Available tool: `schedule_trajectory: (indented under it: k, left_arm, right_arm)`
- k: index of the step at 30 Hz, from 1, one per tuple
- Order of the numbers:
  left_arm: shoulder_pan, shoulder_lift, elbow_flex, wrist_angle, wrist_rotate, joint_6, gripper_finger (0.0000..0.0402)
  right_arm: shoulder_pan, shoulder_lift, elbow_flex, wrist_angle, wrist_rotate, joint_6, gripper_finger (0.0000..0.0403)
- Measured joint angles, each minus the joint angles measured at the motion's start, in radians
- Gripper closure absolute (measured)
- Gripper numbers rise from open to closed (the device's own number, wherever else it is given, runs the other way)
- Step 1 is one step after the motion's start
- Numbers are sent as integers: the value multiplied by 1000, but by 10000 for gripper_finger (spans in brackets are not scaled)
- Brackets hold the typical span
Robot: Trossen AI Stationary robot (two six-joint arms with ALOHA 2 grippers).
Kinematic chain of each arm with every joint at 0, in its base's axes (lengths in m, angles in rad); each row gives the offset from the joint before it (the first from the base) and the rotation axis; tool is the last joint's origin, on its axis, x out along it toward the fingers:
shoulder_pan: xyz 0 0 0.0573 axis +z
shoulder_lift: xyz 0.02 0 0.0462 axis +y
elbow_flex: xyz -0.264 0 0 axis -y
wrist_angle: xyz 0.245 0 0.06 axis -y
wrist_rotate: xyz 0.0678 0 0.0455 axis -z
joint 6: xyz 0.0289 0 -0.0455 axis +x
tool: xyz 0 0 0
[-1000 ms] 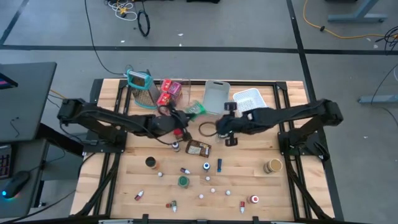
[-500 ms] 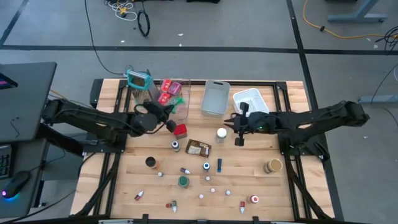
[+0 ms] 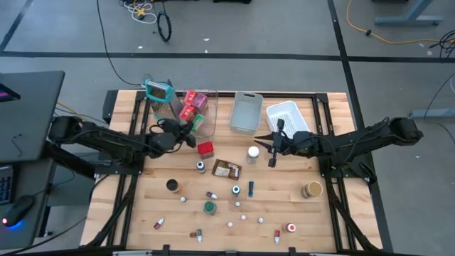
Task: Pick & Place Kitchen Items
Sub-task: Put the green cereal box into the transparent bin, then put the gold spice bottle into the white bin
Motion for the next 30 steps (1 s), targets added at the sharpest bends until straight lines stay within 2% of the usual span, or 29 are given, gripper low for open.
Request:
schedule_trajectory:
  k: [3, 12, 21, 30]
  left_arm:
    - [16, 4, -16, -15, 5, -19, 389]
    - [21, 9, -19, -12, 3, 13, 338]
    - [21, 9, -19, -49, -88, 37, 287]
    - [21, -49, 22, 48, -138, 280, 264]
  right_arm:
    - [0, 0, 0, 1, 0, 18, 344]
    - [0, 0, 0, 1, 0, 61, 344]
    - [0, 0, 0, 0, 0, 61, 344]
    - [0, 0, 0, 0, 0, 60, 344]
